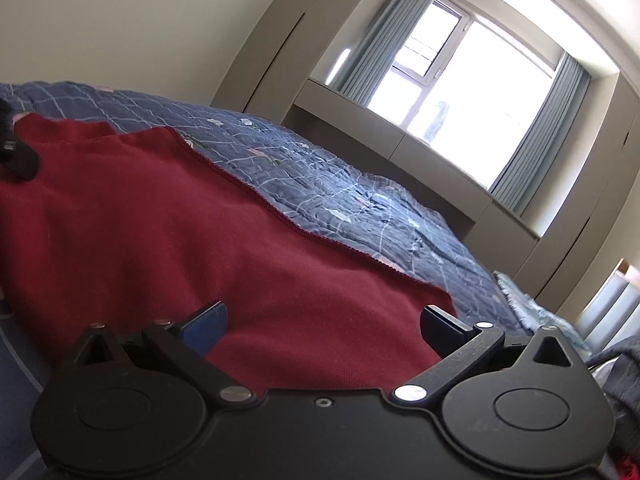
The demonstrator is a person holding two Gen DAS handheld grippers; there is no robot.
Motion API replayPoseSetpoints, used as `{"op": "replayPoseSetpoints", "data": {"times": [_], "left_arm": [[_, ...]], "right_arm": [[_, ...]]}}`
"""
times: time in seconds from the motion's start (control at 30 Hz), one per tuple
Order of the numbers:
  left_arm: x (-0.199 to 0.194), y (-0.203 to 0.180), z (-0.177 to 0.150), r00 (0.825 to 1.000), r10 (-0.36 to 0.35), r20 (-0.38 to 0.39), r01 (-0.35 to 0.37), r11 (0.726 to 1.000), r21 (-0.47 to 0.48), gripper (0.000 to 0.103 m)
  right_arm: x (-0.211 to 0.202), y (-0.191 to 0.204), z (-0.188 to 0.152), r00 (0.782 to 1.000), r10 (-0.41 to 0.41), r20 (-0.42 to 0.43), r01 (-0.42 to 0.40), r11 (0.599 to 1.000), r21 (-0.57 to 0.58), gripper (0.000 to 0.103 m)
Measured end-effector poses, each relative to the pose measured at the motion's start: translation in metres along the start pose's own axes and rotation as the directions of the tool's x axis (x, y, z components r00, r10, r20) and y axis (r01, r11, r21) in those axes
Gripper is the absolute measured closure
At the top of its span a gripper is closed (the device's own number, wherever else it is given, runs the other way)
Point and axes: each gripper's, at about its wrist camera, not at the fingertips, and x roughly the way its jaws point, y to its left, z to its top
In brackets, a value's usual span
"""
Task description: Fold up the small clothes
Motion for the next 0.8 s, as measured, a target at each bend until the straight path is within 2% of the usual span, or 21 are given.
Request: {"op": "replayPoseSetpoints", "data": {"times": [0.03,0.13,0.23,0.33,0.4,0.43,0.47,0.53,0.57,0.63,0.8], "left_arm": [[-0.008,0.001,-0.003,1.000,-0.010,0.000,0.010,0.999,-0.036,0.000],[-0.021,0.003,-0.015,0.995,-0.098,-0.011,0.095,0.984,-0.149,0.001],[-0.023,-0.007,-0.018,0.996,-0.088,0.000,0.087,0.986,-0.142,0.001],[-0.019,-0.014,-0.019,0.996,-0.088,0.007,0.088,0.979,-0.184,0.001],[-0.018,-0.016,-0.020,0.993,-0.119,0.023,0.121,0.964,-0.235,0.001],[-0.017,-0.014,-0.022,0.990,-0.140,0.028,0.142,0.948,-0.284,0.002],[-0.018,-0.012,-0.025,0.989,-0.138,0.047,0.146,0.932,-0.330,0.005],[-0.021,-0.009,-0.032,0.992,-0.095,0.084,0.121,0.908,-0.402,0.024],[-0.021,-0.006,-0.036,0.993,-0.075,0.094,0.109,0.895,-0.433,0.028],[-0.021,-0.002,-0.040,0.992,-0.061,0.113,0.106,0.886,-0.451,0.042],[-0.013,0.006,-0.045,0.987,-0.066,0.149,0.131,0.862,-0.489,0.045]], "right_arm": [[0.001,-0.003,0.000,1.000,0.011,-0.003,-0.011,1.000,0.014,0.001],[0.004,-0.008,0.000,0.999,0.036,-0.009,-0.035,0.998,0.048,0.001],[0.004,-0.008,0.000,0.999,0.038,-0.007,-0.038,0.998,0.054,0.001],[0.003,-0.006,0.000,1.000,0.031,-0.001,-0.031,0.998,0.048,0.001],[0.002,-0.007,-0.001,1.000,0.030,0.001,-0.030,0.998,0.049,0.001],[0.002,-0.007,-0.001,0.999,0.032,0.001,-0.032,0.998,0.051,0.001],[0.002,-0.007,-0.001,0.999,0.035,0.001,-0.035,0.998,0.055,0.001],[0.001,-0.009,-0.002,0.999,0.040,0.003,-0.040,0.997,0.066,0.001],[0.000,-0.010,-0.002,0.999,0.041,0.006,-0.042,0.997,0.070,0.001],[0.000,-0.011,-0.003,0.999,0.042,0.010,-0.043,0.996,0.074,0.001],[0.001,-0.015,-0.003,0.998,0.061,0.006,-0.061,0.993,0.097,0.001]]}}
